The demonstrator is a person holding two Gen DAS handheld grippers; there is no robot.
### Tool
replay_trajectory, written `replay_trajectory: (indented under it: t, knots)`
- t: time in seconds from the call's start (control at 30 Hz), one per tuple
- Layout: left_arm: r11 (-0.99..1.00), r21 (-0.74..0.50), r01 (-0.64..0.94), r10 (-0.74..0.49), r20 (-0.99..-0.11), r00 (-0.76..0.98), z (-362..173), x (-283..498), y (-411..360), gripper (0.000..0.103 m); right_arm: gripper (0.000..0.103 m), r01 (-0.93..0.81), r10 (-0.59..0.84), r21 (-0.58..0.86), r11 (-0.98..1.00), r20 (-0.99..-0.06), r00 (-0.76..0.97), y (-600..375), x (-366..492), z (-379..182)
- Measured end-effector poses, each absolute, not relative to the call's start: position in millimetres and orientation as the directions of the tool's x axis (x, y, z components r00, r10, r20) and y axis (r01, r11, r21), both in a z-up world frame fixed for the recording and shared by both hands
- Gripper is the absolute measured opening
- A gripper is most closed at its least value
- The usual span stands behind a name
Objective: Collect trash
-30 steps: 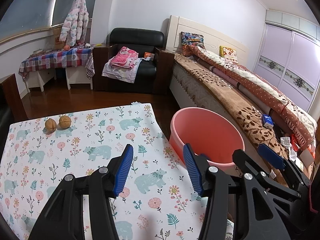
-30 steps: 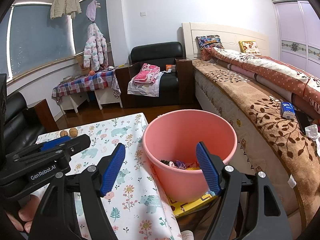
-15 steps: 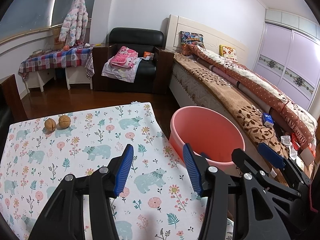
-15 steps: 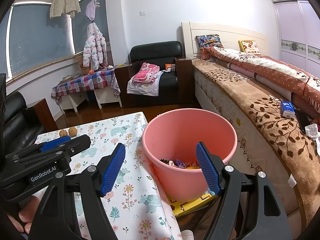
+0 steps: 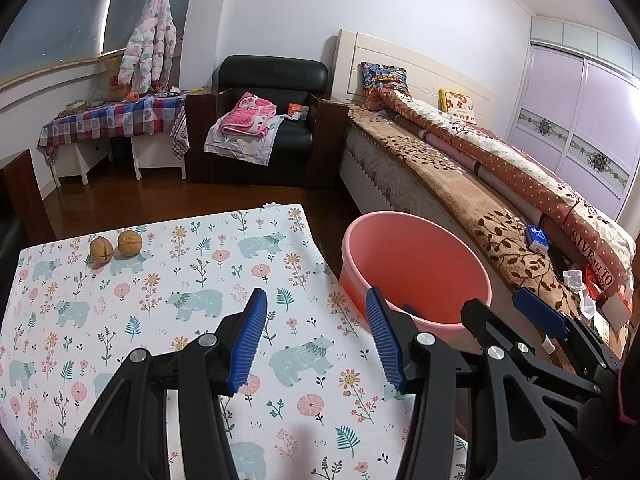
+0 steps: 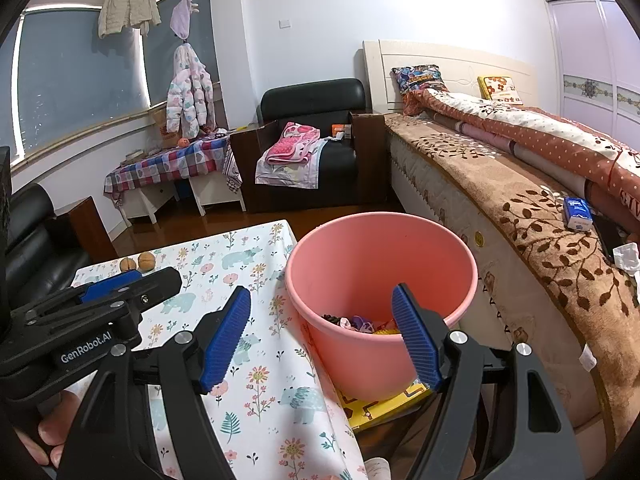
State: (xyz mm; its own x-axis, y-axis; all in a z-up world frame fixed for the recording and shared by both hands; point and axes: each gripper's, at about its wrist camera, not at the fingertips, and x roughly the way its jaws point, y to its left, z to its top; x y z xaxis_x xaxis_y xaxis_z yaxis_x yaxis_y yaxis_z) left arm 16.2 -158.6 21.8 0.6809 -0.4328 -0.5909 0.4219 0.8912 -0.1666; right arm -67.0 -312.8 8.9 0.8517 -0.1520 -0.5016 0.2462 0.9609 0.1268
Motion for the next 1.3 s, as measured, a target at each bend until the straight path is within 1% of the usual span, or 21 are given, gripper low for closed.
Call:
replay_trajectory:
  t: [1.3]
  knots:
    - [0.891, -0.164, 0.423, -0.431, -0.600, 0.674, 18.0, 18.4, -160.1, 0.051, 0.073, 0.249, -0.147, 0.140, 0.958, -0.504, 0.851, -319.6, -63.8, 3.6]
